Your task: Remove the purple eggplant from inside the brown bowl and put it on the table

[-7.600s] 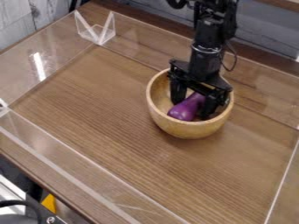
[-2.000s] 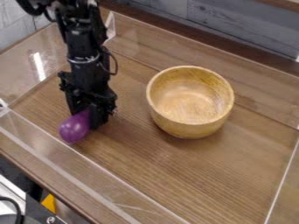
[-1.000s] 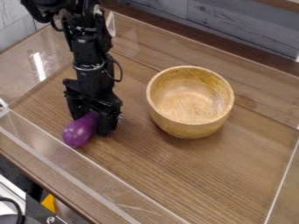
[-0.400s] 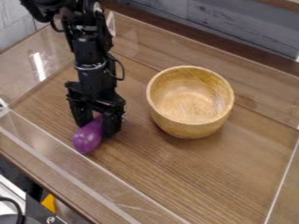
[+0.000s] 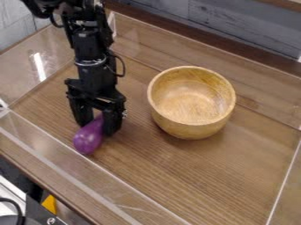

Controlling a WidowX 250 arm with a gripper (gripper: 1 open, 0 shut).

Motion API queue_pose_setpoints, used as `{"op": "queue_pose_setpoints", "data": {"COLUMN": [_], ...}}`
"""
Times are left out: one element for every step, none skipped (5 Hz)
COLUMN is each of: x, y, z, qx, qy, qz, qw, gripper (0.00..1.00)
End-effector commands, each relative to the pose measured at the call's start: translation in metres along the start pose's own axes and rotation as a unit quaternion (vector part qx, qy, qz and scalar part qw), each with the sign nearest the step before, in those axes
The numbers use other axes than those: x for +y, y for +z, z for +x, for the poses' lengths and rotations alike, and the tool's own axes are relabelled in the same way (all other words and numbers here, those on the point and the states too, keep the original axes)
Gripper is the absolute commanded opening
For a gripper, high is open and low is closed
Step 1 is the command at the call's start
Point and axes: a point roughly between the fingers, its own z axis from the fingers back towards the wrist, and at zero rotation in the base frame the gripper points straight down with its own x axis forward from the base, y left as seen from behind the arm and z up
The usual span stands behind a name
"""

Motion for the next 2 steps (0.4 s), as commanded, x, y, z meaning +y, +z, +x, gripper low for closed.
{"op": "queue_pose_setpoints", "data": {"x": [0.0037,0.0039], "y": [0.0215,0.0286], "z": [0.0064,0.0060], "qx": [-0.031,-0.034], "qy": [-0.001,0.001], "qz": [0.014,0.015], "qw": [0.9994,0.9993], "gripper": [1.00,1.00]}}
